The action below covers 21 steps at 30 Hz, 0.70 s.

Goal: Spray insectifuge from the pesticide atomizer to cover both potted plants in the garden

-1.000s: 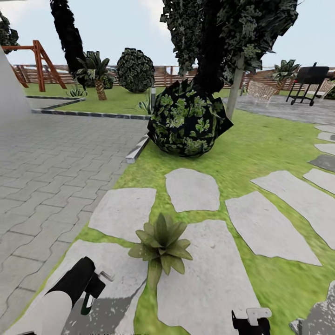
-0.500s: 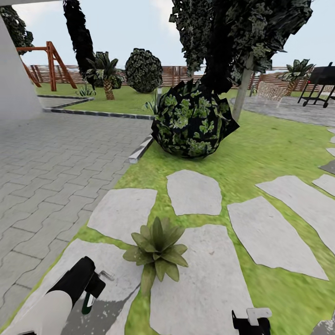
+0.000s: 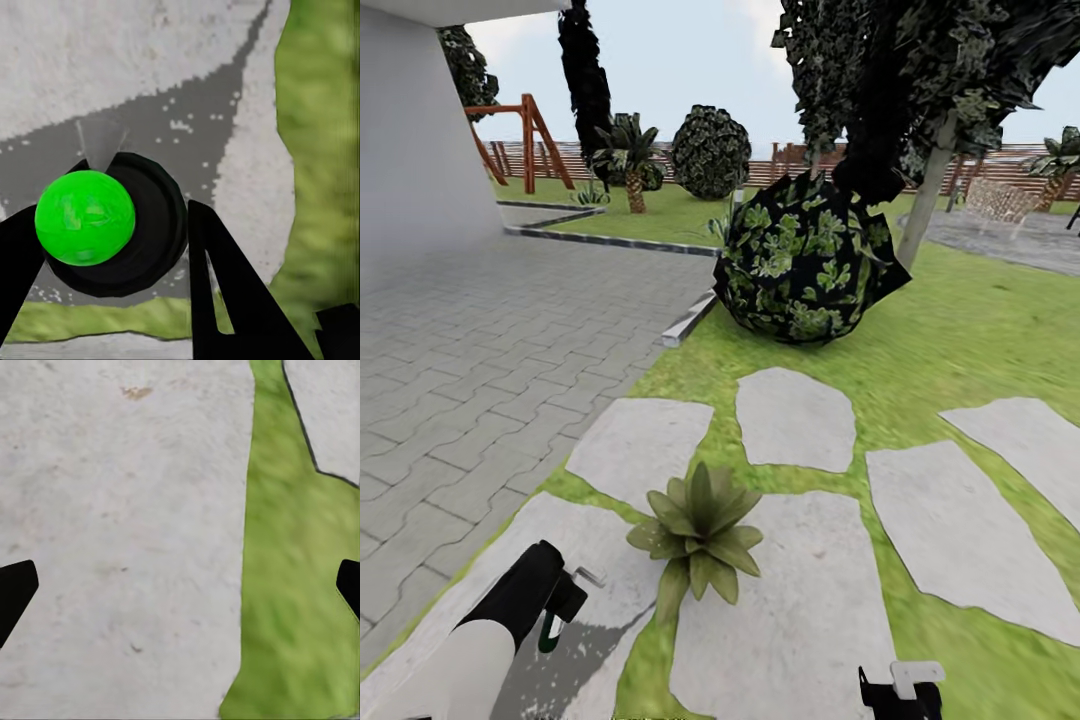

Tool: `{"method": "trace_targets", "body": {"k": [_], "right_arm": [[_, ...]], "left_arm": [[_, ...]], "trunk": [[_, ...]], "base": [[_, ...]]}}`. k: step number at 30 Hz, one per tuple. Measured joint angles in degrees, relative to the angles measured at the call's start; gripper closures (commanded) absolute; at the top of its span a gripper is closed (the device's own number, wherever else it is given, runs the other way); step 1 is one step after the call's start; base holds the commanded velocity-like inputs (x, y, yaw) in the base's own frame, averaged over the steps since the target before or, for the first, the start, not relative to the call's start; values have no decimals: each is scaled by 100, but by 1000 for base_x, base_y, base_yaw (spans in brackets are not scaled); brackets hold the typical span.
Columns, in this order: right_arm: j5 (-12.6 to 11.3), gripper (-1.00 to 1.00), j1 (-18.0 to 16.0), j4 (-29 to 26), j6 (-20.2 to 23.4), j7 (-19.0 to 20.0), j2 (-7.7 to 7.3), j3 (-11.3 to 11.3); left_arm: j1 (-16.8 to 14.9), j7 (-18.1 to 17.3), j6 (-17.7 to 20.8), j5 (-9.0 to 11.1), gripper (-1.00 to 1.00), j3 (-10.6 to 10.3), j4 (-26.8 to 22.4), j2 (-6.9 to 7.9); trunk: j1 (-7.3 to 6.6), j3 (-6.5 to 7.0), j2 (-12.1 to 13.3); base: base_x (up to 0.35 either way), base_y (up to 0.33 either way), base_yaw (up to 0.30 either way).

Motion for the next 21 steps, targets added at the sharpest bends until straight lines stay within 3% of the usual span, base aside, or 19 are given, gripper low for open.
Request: {"method": "trace_targets", "body": {"k": [21], "right_arm": [[-1, -100, 0, 0, 0, 0, 0, -3]], "left_arm": [[0, -19, 210, -3, 100, -62, 99, -36]], "trunk": [[0, 0, 1]], "base": [[69, -192, 276]]}}
